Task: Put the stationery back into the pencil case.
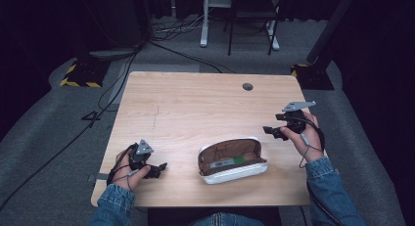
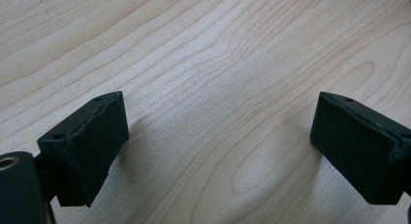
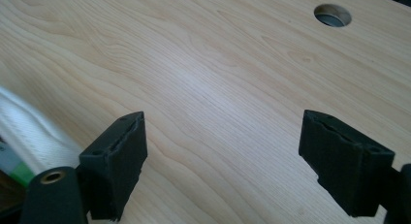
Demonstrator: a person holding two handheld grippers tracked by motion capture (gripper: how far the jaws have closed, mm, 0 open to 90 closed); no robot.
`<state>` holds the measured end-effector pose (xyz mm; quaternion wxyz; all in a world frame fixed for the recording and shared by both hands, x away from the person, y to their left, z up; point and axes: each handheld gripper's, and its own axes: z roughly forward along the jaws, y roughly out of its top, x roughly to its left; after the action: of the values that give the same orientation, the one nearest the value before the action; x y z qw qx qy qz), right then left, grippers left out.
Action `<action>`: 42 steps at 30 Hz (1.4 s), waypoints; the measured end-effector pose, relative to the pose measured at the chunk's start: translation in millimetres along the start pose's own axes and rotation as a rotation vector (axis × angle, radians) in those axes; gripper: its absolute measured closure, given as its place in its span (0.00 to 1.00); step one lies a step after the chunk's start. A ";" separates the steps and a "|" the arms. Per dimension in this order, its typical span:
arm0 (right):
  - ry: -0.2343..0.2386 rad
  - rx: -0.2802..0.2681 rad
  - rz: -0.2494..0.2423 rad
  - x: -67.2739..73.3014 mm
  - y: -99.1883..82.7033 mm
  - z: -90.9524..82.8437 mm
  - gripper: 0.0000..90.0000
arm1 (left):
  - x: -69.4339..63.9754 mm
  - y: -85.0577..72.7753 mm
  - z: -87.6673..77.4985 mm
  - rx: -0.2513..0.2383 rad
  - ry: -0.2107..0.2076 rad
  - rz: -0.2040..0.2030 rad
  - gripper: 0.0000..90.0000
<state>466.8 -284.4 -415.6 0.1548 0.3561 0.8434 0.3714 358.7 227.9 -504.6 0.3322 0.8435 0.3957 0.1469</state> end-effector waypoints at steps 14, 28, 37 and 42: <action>-0.017 0.050 0.051 -20.2 -21.1 18.5 0.19 | -0.1 0.1 0.2 0.000 -0.001 -0.001 0.07; -0.045 0.034 0.102 -35.1 -46.2 44.9 0.20 | -0.1 0.3 0.6 0.000 0.001 0.000 0.07; -0.062 0.028 0.093 -43.1 -60.0 55.6 0.19 | -0.2 0.5 0.8 0.001 0.000 -0.001 0.07; -0.093 0.003 0.079 -43.7 -64.5 59.8 0.16 | -0.1 0.7 0.9 0.004 -0.001 -0.001 0.06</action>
<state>497.4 -315.2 -503.7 0.1784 0.4062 0.8211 0.3592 359.5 227.1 -504.7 0.3307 0.8442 0.3961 0.1453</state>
